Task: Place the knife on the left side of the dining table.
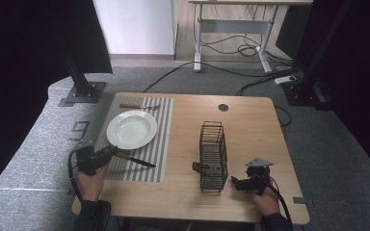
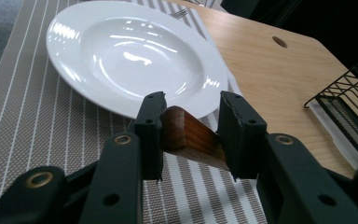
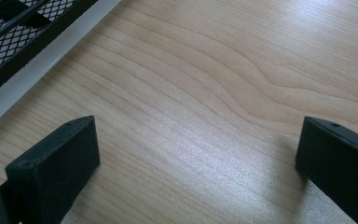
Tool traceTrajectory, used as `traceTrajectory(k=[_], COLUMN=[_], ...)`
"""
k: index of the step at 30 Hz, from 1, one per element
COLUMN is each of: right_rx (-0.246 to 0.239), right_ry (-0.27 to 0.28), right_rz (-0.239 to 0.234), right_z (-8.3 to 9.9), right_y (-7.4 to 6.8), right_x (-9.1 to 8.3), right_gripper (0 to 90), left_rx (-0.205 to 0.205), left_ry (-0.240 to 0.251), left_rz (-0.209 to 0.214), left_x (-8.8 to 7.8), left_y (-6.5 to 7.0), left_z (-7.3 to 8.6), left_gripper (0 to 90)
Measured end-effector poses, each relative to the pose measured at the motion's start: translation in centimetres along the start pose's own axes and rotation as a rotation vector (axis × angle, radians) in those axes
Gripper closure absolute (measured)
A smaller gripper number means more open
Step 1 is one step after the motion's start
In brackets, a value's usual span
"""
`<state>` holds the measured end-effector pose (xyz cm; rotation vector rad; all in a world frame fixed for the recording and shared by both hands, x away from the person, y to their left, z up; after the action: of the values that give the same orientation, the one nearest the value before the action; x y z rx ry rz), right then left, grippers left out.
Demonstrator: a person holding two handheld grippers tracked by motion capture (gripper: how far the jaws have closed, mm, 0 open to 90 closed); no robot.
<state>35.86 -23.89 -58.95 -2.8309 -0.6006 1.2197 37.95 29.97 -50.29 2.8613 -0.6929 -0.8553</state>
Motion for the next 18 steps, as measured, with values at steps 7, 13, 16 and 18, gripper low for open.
traceTrajectory(k=[7,13,16,18], right_rx=[0.0,0.0,0.0,0.0], right_ry=[0.0,0.0,0.0,0.0], right_rz=[0.0,0.0,0.0,0.0], right_z=[0.0,0.0,0.0,0.0], right_y=[0.0,0.0,0.0,0.0], right_x=[0.0,0.0,0.0,0.0], right_gripper=[0.0,0.0,0.0,0.0], left_rx=[-0.063,-0.067,-0.07,-0.072], left_ry=[-0.012,-0.038,-0.046,-0.051], left_rz=[0.016,-0.005,-0.016,-0.021], left_x=[0.7,1.1,1.3,1.4], left_y=[-1.7,-2.3,-2.6,-2.7], left_z=[1.3,2.0,2.4,2.5], left_gripper=[58.2,55.6,54.6,54.2])
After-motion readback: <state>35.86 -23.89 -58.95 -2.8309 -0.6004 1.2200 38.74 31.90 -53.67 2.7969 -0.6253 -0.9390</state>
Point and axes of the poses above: each handheld gripper's, and its own axes: x roughly forward along the jaws, z roughly out of its underside, y roughly to its right, the point moved 4 cm from there along x, roughly forward along the jaws, and after that the axes turned 11 degrees about x, right-handed, at the moved point
